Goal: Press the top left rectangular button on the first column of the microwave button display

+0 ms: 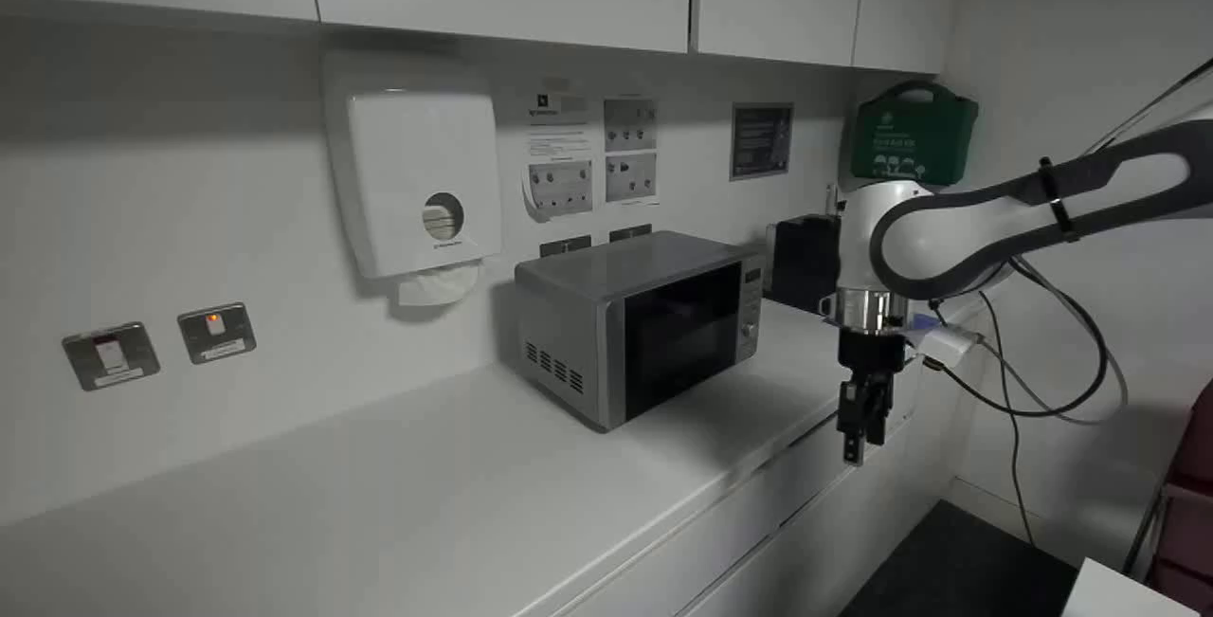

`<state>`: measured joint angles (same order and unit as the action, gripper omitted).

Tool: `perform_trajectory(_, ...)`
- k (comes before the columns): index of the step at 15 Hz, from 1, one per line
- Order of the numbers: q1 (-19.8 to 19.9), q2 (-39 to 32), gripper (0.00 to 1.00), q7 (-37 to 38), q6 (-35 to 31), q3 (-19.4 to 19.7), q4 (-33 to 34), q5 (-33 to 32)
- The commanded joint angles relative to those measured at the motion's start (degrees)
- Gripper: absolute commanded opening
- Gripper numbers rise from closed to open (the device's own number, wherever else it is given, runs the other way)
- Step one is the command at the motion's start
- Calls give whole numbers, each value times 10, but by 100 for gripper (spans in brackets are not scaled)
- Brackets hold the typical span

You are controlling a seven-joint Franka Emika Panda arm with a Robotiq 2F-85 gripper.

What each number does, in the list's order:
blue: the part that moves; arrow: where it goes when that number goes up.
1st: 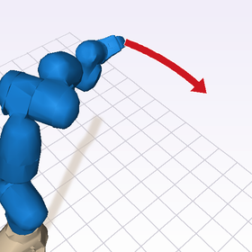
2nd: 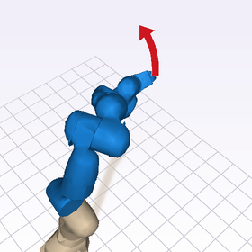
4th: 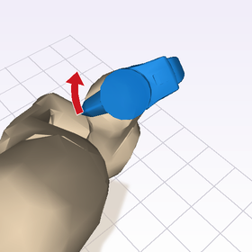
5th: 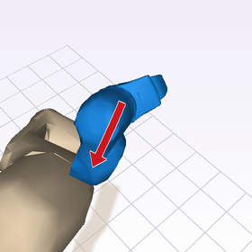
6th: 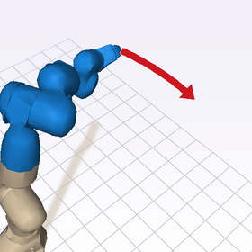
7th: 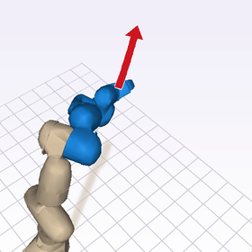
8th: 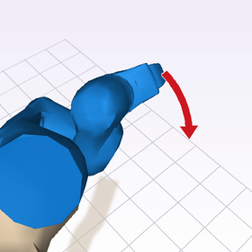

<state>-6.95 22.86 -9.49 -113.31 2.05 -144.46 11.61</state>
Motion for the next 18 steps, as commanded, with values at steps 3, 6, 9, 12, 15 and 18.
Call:
perform_trajectory(3,10,1,100,17,-19,-12,-3,11)
perform_trajectory(6,16,8,100,74,-84,-13,-8,49)
perform_trajectory(9,24,12,100,122,-125,-11,-7,77)
perform_trajectory(12,42,10,100,179,-157,-10,-7,87)
perform_trajectory(15,60,18,100,231,-194,-10,-8,94)
perform_trajectory(18,81,26,100,283,-226,-8,-7,93)
